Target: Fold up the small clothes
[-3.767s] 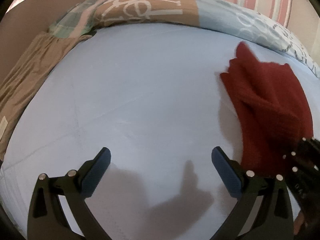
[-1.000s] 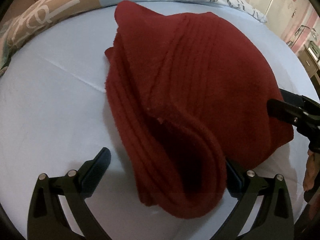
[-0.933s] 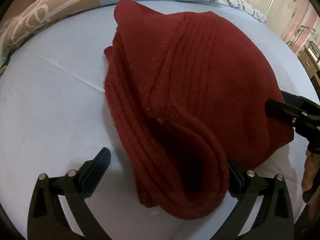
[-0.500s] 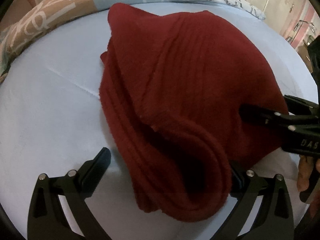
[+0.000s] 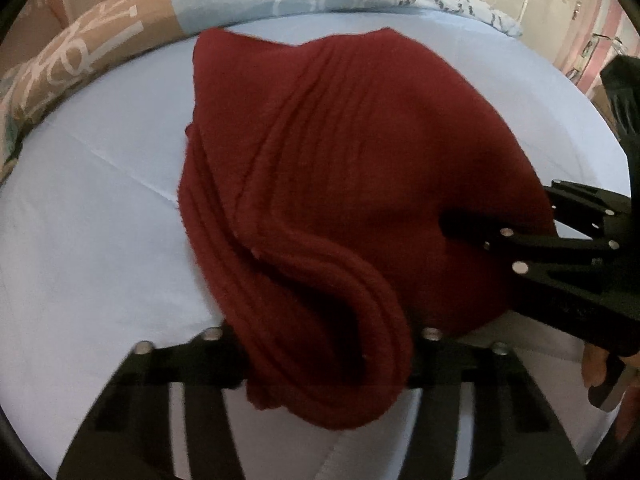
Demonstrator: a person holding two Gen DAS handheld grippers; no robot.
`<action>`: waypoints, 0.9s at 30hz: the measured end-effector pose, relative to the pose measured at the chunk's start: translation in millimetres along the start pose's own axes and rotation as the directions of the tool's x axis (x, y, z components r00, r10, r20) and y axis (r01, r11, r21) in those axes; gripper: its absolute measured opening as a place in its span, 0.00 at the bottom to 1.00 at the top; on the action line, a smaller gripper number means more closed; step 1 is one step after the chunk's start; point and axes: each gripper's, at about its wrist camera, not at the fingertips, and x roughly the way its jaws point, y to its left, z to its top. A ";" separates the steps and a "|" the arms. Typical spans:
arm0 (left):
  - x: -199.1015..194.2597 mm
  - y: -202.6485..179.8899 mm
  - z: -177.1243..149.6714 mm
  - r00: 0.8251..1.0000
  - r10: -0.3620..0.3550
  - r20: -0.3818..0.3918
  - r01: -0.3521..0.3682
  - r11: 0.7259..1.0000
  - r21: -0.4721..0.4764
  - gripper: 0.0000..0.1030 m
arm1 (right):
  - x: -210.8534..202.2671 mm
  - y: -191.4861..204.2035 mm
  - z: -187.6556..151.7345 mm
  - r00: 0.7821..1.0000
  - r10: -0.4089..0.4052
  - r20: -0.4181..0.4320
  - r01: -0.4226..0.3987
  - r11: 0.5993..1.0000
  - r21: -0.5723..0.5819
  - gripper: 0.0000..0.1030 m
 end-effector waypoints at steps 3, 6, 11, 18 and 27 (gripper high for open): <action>-3.0 0.9 -1.9 1.000 0.006 0.016 -0.006 1.000 -0.005 0.35 | -2.8 1.6 0.0 1.000 0.008 0.016 -0.007 1.000 -0.019 0.32; -8.9 2.3 -2.3 0.999 0.013 0.047 -0.012 1.000 -0.023 0.30 | -4.7 3.5 5.8 0.999 0.030 0.028 -0.029 0.999 -0.030 0.27; -17.8 -4.2 -2.3 0.995 0.043 0.092 -0.039 0.998 -0.045 0.27 | -10.4 7.3 8.3 0.998 0.027 0.056 -0.023 0.997 -0.071 0.25; -38.6 -25.1 10.8 0.980 0.113 0.166 -0.107 0.993 -0.050 0.26 | -34.9 7.9 12.7 0.985 0.003 0.171 0.021 0.991 -0.133 0.23; -80.3 -56.8 37.4 0.959 0.112 0.260 -0.100 0.993 -0.057 0.26 | -98.9 -17.8 13.3 0.949 -0.020 0.315 0.067 0.988 -0.140 0.23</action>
